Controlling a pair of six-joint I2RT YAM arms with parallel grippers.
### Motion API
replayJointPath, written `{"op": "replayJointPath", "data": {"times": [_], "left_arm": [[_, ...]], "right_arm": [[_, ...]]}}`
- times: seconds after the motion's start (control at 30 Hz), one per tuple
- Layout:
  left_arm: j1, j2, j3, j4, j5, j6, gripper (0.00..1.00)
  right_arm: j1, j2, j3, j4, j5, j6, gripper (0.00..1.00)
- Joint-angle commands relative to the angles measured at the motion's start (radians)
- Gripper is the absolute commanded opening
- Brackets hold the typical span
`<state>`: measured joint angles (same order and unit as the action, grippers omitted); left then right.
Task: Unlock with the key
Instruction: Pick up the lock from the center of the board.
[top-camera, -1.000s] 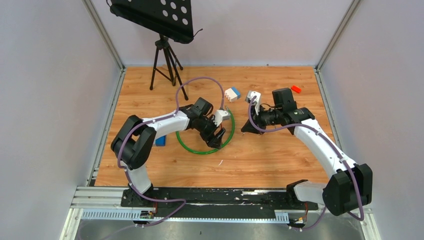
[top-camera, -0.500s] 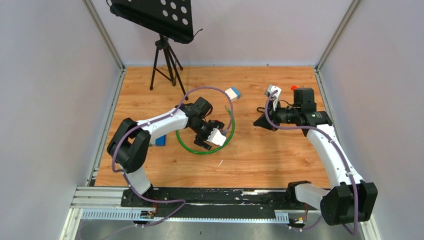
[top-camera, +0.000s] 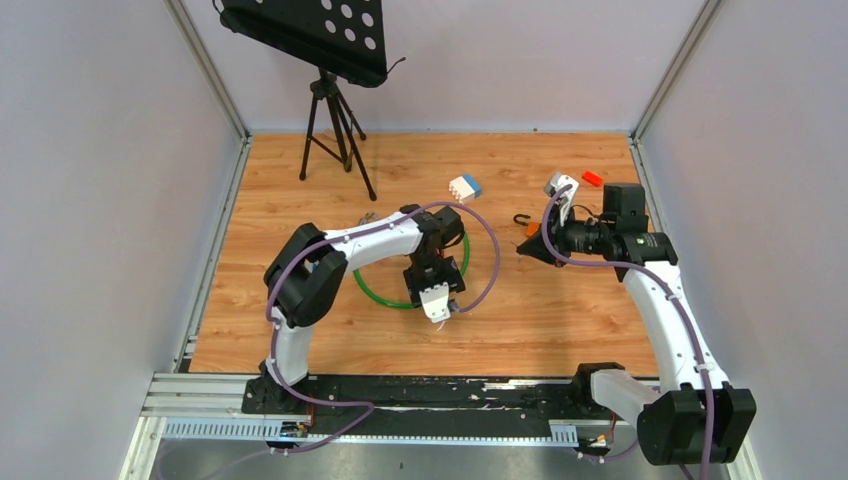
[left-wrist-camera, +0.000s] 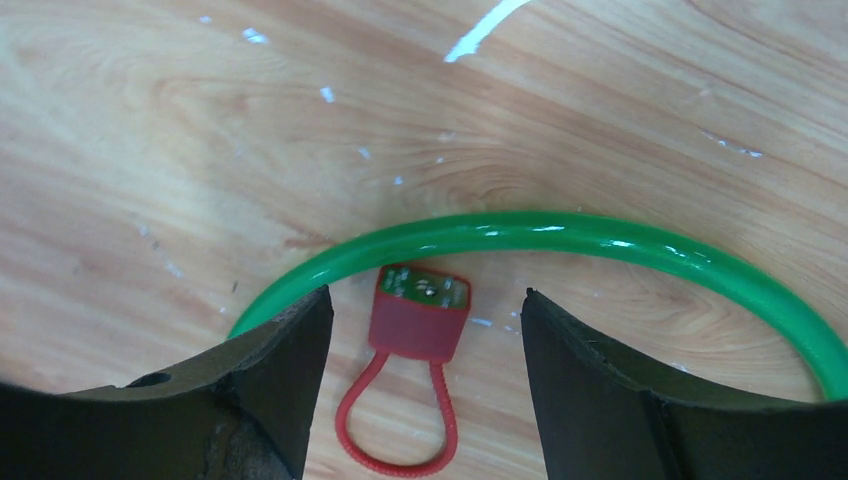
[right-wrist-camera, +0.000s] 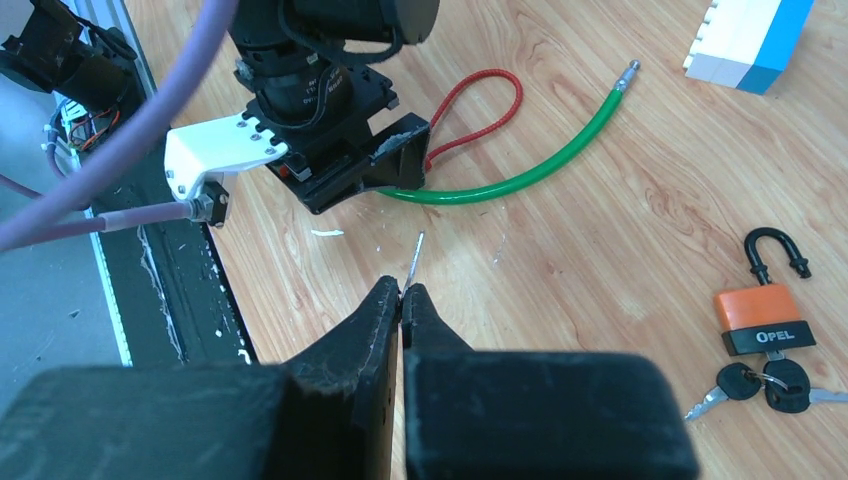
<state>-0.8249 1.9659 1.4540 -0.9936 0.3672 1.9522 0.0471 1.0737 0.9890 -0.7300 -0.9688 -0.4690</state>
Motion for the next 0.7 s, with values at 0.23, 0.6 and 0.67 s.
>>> {"op": "replayJointPath", "data": {"times": [0.23,0.6,0.67], "left_arm": [[-0.039,0.09,0.081,-0.095,-0.139,0.092,0.68],[-0.039,0.094,0.016,-0.023,-0.111,-0.02,0.45],[-0.039,0.085,-0.012,-0.002,-0.107,-0.035,0.41]], "right_arm": [[-0.021,-0.004,0.0,-0.019,-0.071,-0.034,0.0],[-0.028,-0.014,0.0,-0.025,-0.082,-0.042,0.0],[-0.027,-0.014,0.002,-0.026,-0.084,-0.043,0.0]]}}
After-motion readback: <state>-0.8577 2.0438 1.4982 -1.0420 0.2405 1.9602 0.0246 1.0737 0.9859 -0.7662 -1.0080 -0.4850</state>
